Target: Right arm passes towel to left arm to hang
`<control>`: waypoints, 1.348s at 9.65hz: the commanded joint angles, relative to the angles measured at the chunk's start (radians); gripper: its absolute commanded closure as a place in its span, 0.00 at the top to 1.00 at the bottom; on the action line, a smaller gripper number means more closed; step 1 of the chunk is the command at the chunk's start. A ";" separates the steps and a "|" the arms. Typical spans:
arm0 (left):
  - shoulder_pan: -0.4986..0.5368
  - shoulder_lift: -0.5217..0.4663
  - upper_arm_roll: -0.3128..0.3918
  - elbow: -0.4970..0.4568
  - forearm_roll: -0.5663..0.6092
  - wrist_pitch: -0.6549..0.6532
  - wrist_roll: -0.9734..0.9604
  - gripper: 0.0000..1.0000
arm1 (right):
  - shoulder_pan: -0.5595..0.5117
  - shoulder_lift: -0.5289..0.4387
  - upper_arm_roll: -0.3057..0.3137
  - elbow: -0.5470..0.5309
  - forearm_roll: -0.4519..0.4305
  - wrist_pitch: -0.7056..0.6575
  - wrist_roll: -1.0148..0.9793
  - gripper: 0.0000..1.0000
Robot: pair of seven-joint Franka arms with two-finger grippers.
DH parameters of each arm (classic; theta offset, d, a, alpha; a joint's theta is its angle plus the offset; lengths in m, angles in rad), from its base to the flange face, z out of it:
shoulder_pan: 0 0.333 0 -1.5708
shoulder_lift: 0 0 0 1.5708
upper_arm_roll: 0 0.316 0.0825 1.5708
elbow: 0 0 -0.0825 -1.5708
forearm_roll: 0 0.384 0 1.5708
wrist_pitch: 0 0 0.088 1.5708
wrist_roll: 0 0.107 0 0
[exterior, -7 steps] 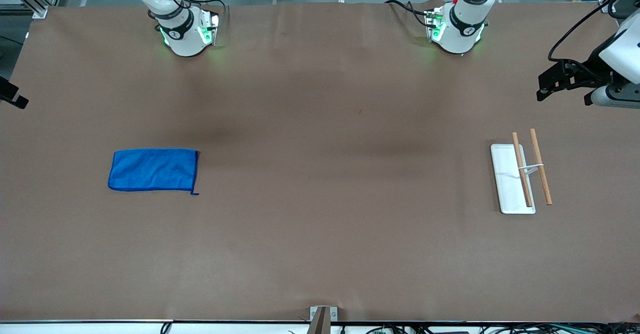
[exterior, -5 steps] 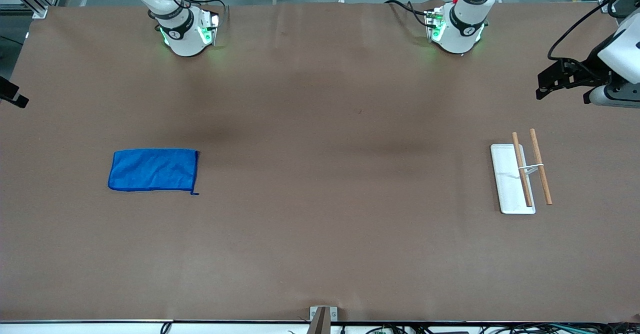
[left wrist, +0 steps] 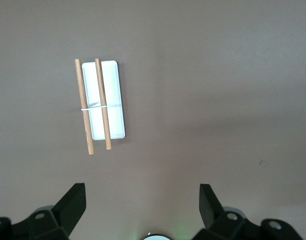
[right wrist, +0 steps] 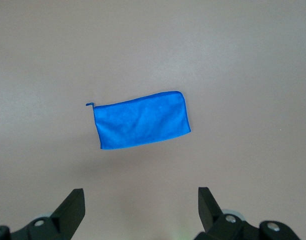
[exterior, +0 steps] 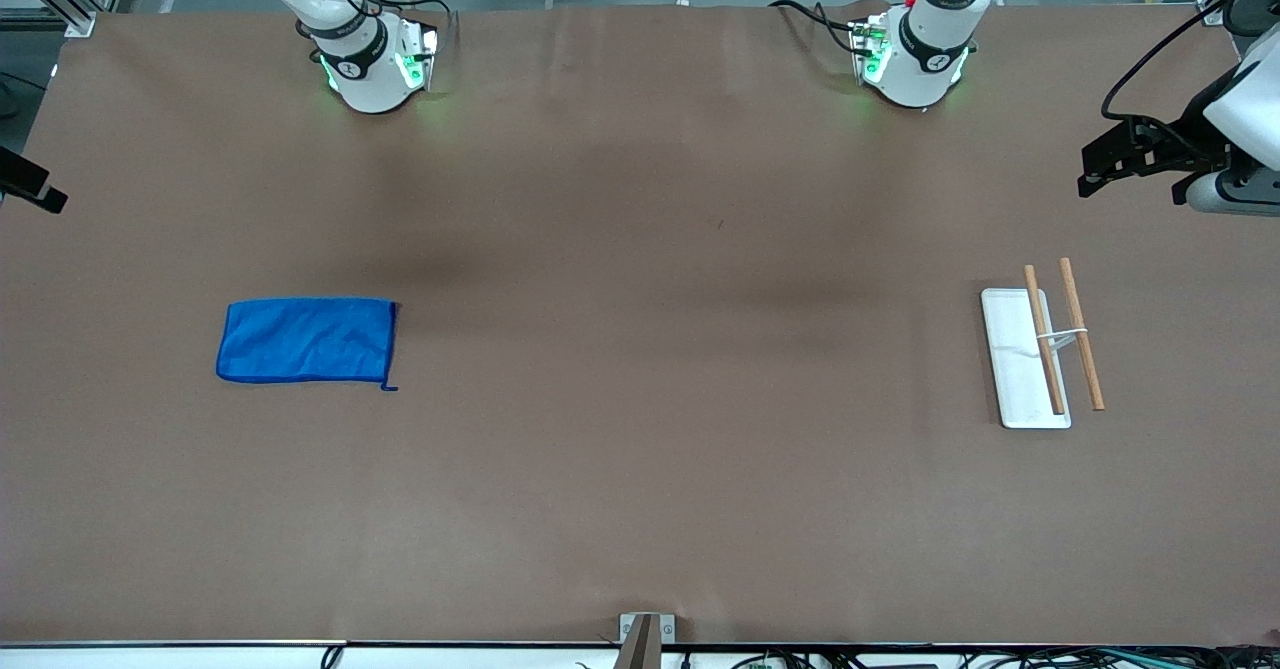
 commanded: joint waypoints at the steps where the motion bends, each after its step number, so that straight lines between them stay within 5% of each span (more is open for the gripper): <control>1: -0.002 0.027 -0.006 -0.013 0.016 -0.016 0.011 1.00 | 0.002 0.019 0.007 -0.083 -0.018 0.025 -0.057 1.00; 3: -0.003 0.026 -0.006 -0.022 0.019 -0.003 0.011 1.00 | 0.008 0.027 0.007 -0.272 -0.010 0.197 -0.109 1.00; 7: 0.001 0.026 -0.006 -0.031 0.019 0.030 0.011 1.00 | 0.026 0.163 0.010 -0.666 -0.007 0.826 -0.229 1.00; 8: 0.001 0.027 -0.006 -0.031 0.019 0.032 0.009 1.00 | 0.032 0.221 0.019 -0.720 -0.007 0.972 -0.244 1.00; 13: 0.001 0.039 -0.006 -0.031 0.019 0.044 0.011 1.00 | 0.023 0.438 0.020 -0.734 -0.007 1.228 -0.347 1.00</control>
